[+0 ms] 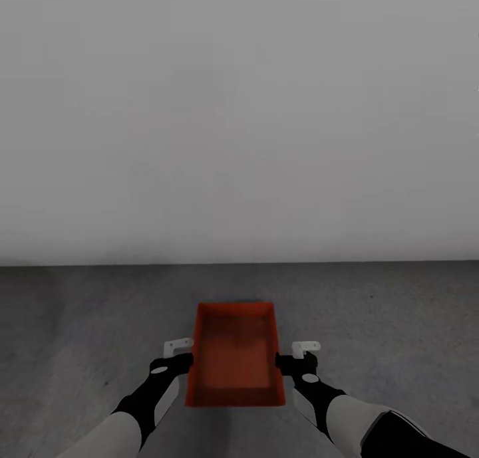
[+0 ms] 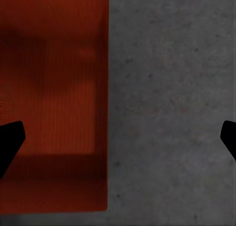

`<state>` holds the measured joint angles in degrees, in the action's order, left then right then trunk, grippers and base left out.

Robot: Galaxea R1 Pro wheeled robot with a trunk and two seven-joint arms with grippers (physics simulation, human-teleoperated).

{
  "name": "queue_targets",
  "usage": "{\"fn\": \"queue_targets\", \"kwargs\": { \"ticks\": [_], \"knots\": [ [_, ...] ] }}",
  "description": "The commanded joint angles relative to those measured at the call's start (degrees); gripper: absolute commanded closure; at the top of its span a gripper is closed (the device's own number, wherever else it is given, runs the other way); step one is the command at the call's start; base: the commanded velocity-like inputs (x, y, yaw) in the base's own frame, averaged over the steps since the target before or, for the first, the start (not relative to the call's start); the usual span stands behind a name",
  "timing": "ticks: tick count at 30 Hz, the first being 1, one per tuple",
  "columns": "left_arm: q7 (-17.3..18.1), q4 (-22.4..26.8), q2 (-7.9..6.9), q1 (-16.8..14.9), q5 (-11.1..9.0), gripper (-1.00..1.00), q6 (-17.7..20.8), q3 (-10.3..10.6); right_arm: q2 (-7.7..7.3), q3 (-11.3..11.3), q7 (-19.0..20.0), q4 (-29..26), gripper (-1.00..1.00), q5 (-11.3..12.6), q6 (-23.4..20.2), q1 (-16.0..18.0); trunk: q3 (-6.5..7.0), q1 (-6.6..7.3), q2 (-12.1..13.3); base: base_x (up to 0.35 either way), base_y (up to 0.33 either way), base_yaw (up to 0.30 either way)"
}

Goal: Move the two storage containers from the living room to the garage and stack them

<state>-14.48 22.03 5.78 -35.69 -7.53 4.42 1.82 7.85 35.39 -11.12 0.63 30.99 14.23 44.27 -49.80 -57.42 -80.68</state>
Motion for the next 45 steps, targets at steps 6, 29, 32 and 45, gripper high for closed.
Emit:
{"fn": "queue_targets", "kwargs": {
  "ticks": [6,29,32,45],
  "knots": [
    [-0.2,0.0,-0.01,0.0,-0.6,-1.00,0.2,0.2,0.05,0.5,-0.1,0.1,-1.00,0.5,0.2,0.0,1.05,1.33,2.4,0.000,0.000,0.000],
    [-0.3,0.0,-0.05,0.0,-0.6,-1.00,0.3,0.2,0.06,0.5,-0.1,0.1,-1.00,0.5,0.2,0.0,5.18,6.38,11.6,0.000,0.000,0.000],
    [-0.3,0.0,0.00,0.0,-0.6,-1.00,0.3,0.2,0.06,0.5,-0.1,0.1,-1.00,0.5,0.2,0.0,5.71,7.04,12.8,0.000,0.000,0.000],
    [-0.3,0.0,0.02,0.0,-0.6,-1.00,0.3,0.3,0.06,0.5,-0.1,0.1,-1.00,0.5,0.2,0.0,8.05,9.89,18.0,0.000,0.000,0.000]
  ]
}}
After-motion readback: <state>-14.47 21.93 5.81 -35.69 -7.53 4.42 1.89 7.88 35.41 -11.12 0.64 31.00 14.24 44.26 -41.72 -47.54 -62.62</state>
